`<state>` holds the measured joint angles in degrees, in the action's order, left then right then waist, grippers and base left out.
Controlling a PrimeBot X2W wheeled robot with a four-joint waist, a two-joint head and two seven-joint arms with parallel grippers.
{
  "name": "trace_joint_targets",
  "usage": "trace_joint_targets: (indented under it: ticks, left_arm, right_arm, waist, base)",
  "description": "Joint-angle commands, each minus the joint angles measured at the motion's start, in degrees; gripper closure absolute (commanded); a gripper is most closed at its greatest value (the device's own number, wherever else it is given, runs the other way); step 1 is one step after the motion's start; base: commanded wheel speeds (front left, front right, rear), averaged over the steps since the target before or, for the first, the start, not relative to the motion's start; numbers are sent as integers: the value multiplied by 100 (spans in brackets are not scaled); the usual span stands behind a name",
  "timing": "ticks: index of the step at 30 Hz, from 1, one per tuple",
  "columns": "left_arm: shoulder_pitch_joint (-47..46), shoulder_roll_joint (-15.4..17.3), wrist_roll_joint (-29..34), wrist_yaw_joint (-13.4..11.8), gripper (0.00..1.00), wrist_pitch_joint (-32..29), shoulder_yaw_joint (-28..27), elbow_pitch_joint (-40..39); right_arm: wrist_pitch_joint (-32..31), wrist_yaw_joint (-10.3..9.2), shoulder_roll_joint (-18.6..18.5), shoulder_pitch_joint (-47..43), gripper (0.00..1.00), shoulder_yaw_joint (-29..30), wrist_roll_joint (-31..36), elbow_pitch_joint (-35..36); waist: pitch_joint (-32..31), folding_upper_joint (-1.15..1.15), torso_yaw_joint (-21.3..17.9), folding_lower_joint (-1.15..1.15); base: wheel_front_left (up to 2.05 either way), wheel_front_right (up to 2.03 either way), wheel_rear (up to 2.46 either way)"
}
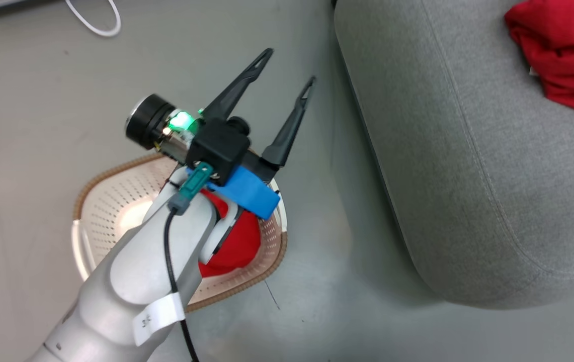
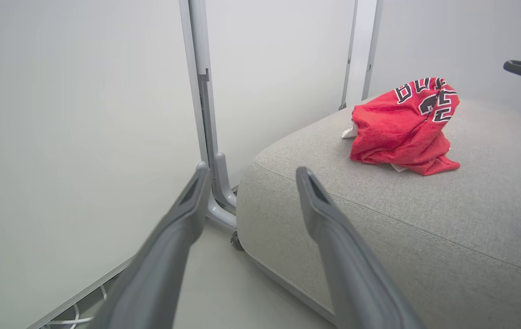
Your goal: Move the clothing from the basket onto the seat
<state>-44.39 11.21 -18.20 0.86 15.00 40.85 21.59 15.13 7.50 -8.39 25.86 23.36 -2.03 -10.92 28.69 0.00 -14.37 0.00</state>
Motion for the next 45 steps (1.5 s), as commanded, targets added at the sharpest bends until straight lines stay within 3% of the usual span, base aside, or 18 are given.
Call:
trace_joint_targets:
  ticks: [1,10,22,33,45]
  left_arm:
    - [91,4,-4,-30,0,25,-79,-29]
    - [1060,-257,163,-90,0,26,-1254,-363]
    - [2275,-457,547,63,0,21,-2640,-558]
    - [3088,-684,869,271,0,23,-3405,-695]
    - [3594,-812,1016,458,0,23,-3733,-683]
  right_arm:
    - [4,-1,27,-130,0,-65,-4,58]
    - [4,-1,82,-617,0,-974,-6,584]
    - [3,-1,264,-981,0,-1885,-17,549]
    - [4,-1,465,-1508,0,-2057,-130,115]
    - [4,-1,547,-1999,0,-1911,-241,-42]
  waist:
    - [-363,0,191,0]
    - [-1170,0,841,0]
    - [-1906,0,1345,0]
    - [-2299,0,1512,0]
    - [-2504,0,1593,0]
  base:
    - [0,0,0]
    - [0,0,0]
    - [0,0,0]
    - [0,0,0]
    - [0,0,0]
